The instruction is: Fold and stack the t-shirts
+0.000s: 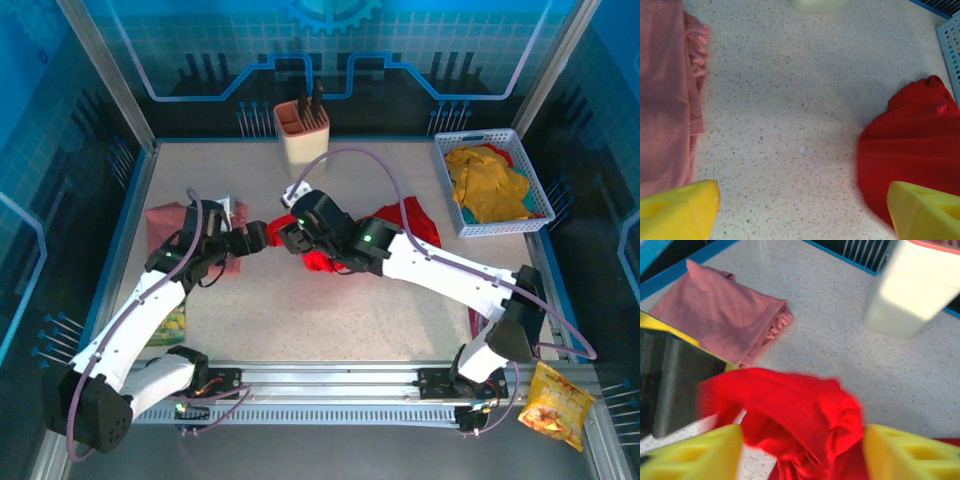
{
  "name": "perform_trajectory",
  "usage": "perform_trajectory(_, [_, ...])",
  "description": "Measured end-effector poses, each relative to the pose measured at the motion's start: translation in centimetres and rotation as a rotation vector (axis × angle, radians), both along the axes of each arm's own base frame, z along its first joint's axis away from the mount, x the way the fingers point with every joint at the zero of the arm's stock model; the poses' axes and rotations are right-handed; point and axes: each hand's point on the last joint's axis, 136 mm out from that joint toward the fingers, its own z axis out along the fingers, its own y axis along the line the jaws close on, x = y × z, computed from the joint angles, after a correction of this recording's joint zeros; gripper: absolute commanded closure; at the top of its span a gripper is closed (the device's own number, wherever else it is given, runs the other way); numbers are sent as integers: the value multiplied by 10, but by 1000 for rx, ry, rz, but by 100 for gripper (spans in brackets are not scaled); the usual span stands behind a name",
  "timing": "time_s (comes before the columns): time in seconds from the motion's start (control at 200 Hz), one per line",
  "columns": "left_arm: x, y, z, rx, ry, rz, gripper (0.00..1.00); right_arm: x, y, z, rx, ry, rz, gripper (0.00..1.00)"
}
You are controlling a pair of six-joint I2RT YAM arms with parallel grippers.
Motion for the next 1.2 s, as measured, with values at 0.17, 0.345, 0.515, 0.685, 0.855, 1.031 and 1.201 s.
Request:
perform_trajectory(0.17, [-15, 15, -23, 43, 65, 59, 7, -6, 6, -14, -10, 66, 40, 0])
perform_trajectory(0.345, [-19, 21, -31, 63, 94, 77, 7, -4, -36, -49, -54, 134, -40, 0])
perform_trajectory(0.515, [-16, 18, -39, 63, 120, 69, 7, 4, -113, -80, -72, 206, -242, 5])
perform_trajectory(0.685, [-10, 14, -50, 62, 147, 60, 7, 2, -214, -120, -32, 304, -535, 11])
perform_trajectory(0.855, [-4, 9, -60, 52, 165, 45, 7, -12, -289, -162, 100, 424, -786, 10])
perform_trajectory(1.031, [-2, 2, -85, 41, 226, 23, 8, -10, -325, -174, 219, 469, -951, 9])
perform_trajectory(1.201, [-2, -3, -89, 19, 234, 7, 8, 7, -341, -180, 313, 469, -1022, 16])
